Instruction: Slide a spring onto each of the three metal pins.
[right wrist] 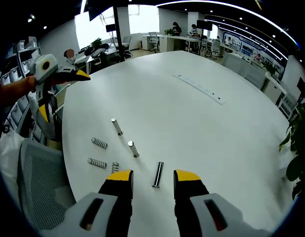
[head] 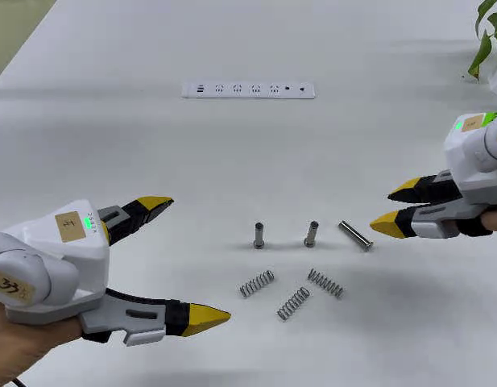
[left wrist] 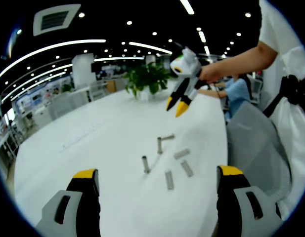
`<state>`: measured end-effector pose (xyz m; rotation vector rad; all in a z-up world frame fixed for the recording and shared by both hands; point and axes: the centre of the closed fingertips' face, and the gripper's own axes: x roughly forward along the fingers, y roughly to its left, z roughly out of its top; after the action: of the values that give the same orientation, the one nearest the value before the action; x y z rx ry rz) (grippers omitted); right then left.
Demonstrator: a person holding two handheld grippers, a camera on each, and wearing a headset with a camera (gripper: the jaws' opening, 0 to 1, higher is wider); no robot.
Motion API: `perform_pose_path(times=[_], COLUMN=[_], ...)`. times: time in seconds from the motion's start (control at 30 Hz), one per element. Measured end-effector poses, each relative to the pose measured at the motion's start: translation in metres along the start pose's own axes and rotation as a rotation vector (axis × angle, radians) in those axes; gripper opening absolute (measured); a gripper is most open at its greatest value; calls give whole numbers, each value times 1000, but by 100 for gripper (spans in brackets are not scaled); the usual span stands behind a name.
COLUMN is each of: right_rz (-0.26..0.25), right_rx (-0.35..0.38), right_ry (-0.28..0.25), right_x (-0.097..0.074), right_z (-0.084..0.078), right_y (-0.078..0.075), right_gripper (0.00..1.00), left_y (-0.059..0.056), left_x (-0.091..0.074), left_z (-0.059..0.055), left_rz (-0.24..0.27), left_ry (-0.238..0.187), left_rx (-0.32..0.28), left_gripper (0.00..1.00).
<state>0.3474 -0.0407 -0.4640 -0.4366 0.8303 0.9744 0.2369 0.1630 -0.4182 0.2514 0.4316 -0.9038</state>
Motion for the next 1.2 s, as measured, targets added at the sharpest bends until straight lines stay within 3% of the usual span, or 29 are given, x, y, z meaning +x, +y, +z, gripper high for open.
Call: perform_pose_path(times=[0.1,0.57,1.2], right_rz=[-2,10,12], right_rx=[6,41,64], right_ry=[34,149,242], right_x=[12,50,76], right_z=[-4,-12,-25], right_y=[-3,9,5], right_gripper=[30,25,17], left_y=[2,8,12], left_x=[1,4,9], left_z=[-2,-7,-12], left_rz=[0,-3,-1], left_ry=[-1,-7,-7], left_rx=[-5,-31,-52], left_gripper=[100,100,100])
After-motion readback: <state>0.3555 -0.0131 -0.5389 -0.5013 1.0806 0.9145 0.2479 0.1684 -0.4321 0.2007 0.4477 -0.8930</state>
